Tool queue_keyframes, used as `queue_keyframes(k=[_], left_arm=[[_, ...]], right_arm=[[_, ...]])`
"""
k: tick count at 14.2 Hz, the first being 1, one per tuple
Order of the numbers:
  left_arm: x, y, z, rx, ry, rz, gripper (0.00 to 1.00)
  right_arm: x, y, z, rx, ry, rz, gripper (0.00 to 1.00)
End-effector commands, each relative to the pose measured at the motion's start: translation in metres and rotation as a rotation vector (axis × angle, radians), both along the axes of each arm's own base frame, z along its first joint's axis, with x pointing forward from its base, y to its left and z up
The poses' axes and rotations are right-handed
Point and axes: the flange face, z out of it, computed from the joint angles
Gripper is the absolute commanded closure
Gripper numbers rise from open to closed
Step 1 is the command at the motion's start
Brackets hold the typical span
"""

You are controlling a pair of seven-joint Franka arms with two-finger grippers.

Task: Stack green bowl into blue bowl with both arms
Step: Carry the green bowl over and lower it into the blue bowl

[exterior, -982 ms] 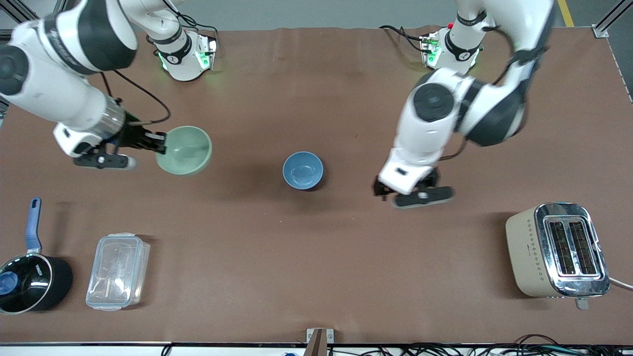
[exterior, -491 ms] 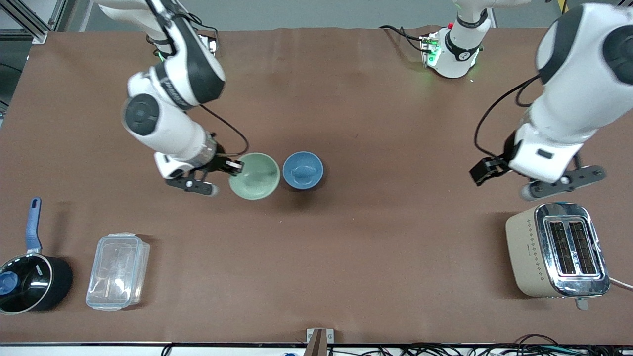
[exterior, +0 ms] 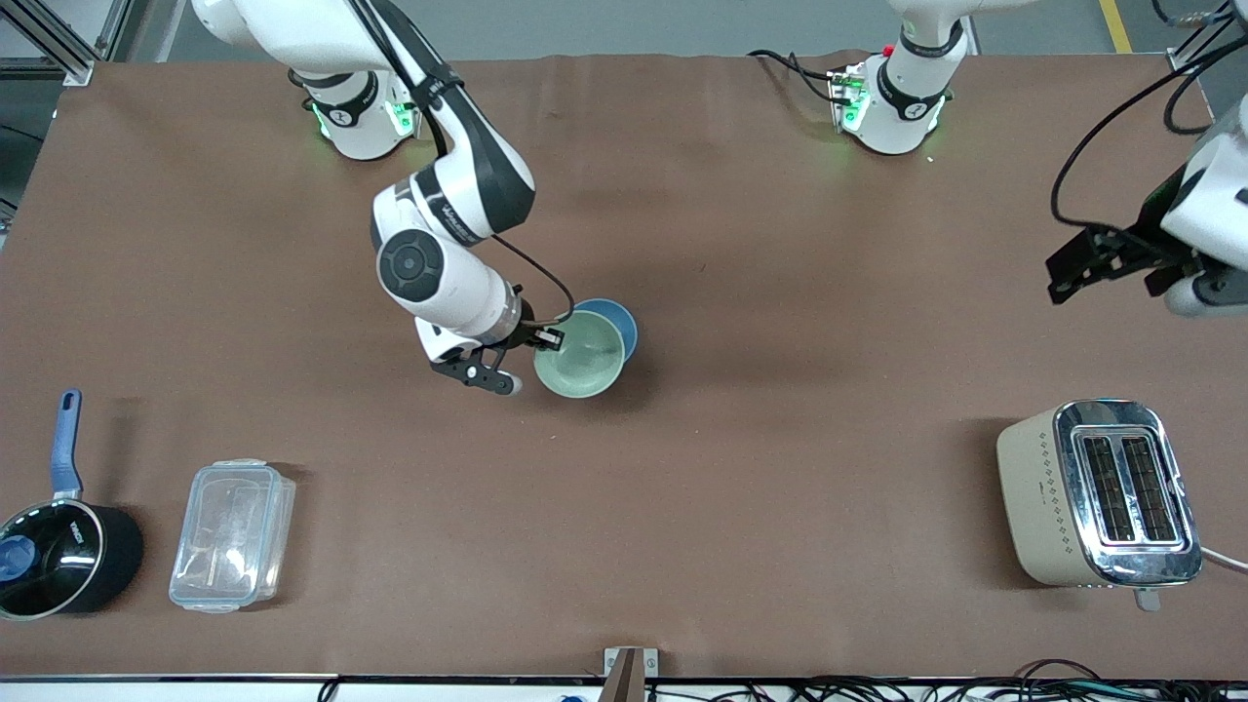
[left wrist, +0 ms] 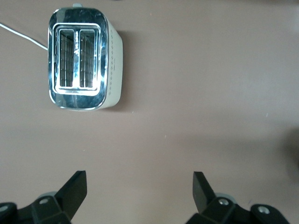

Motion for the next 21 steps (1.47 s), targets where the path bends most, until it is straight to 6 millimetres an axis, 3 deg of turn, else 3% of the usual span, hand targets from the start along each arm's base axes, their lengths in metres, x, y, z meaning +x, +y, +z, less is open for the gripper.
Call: queue_keyframes(k=[1, 3, 5, 21], left_arm=[[-0.041, 0.023, 0.001, -0.049, 0.024, -0.05, 0.0], [-0.05, 0.033, 0.004, -0.059, 0.035, -0.066, 0.0], [-0.057, 0.025, 0.007, -0.053, 0.052, -0.064, 0.0], [-0.054, 0.01, -0.007, -0.042, 0.024, -0.032, 0.0]], right_arm=[[-0.006, 0.002, -0.011, 0.002, 0.015, -0.013, 1.0], [-0.016, 0.0, -0.027, -0.012, 0.029, -0.005, 1.0], [-0.026, 0.006, -0.037, -0.02, 0.031, 0.007, 1.0], [-0.052, 0.02, -0.056, -0.009, 0.085, 0.009, 0.93]])
